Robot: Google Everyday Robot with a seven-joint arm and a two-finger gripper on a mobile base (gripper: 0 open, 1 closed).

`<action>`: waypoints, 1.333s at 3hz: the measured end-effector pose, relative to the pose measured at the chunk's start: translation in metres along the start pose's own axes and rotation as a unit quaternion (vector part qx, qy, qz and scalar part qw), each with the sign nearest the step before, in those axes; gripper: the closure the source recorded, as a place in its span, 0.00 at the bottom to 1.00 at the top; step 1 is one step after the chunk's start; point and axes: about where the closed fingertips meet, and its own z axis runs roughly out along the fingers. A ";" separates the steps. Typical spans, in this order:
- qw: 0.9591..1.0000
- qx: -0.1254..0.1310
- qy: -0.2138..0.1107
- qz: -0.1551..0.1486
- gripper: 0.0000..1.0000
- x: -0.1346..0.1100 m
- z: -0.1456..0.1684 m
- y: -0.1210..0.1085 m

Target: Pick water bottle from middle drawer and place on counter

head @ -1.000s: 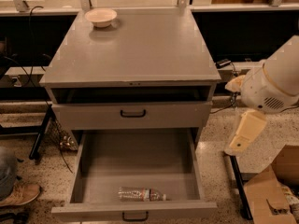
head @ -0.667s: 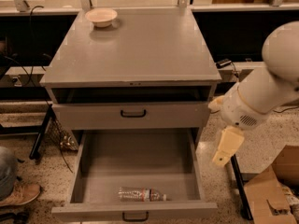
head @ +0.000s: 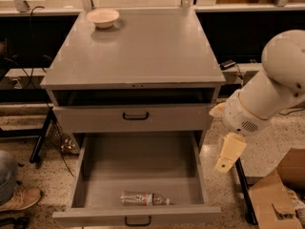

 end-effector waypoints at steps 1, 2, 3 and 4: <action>0.999 -0.045 -0.005 -0.002 0.00 0.010 0.065 0.010; 0.997 -0.075 -0.006 0.008 0.00 0.023 0.138 0.022; 0.996 -0.077 -0.030 0.037 0.00 0.031 0.199 0.020; 0.996 -0.074 -0.030 0.034 0.00 0.029 0.203 0.019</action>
Offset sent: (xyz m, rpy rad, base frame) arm -0.0188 0.0553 -0.2323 0.0644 0.1940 0.0283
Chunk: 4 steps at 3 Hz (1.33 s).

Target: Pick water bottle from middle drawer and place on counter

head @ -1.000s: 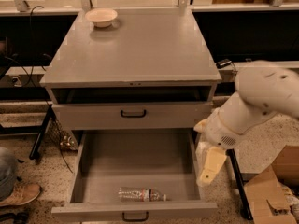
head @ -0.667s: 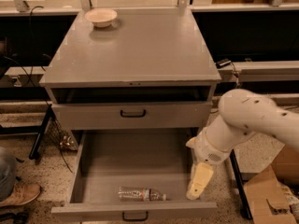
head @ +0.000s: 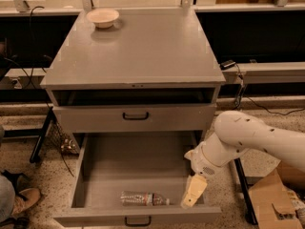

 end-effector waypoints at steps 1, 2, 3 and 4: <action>1.000 0.010 -0.005 -0.012 0.00 -0.011 0.010 -0.013; 0.999 0.022 -0.010 -0.029 0.00 -0.028 0.024 -0.029; 0.999 0.022 -0.010 -0.029 0.00 -0.028 0.024 -0.029; 0.999 0.032 -0.016 -0.028 0.00 -0.031 0.029 -0.033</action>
Offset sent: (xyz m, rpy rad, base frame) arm 0.0597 0.0488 -0.0228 0.0170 -0.1191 0.0496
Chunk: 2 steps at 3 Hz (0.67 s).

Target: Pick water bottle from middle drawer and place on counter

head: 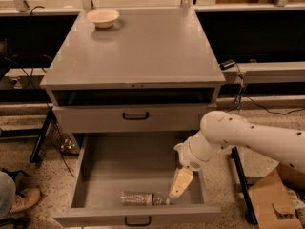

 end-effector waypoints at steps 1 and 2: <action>1.000 0.016 -0.020 0.001 0.00 -0.009 0.023 -0.013; 0.999 0.016 -0.040 -0.008 0.00 -0.022 0.058 -0.027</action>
Offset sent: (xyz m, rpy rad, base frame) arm 0.0549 0.0688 -0.0779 0.1208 -0.0692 0.0107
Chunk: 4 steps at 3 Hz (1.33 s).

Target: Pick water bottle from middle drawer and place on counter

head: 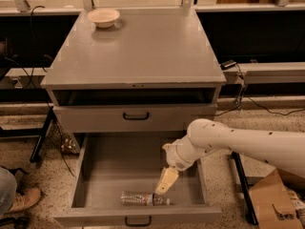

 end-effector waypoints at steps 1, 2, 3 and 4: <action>1.000 -0.002 -0.008 -0.010 0.00 -0.004 0.032 -0.009; 0.999 -0.019 -0.008 -0.028 0.00 -0.003 0.086 -0.028; 0.999 -0.019 -0.008 -0.028 0.00 -0.003 0.088 -0.028; 1.000 -0.011 0.013 -0.024 0.00 0.001 0.097 -0.028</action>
Offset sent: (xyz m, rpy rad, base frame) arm 0.0343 0.0491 -0.0829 0.0215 0.0004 0.0756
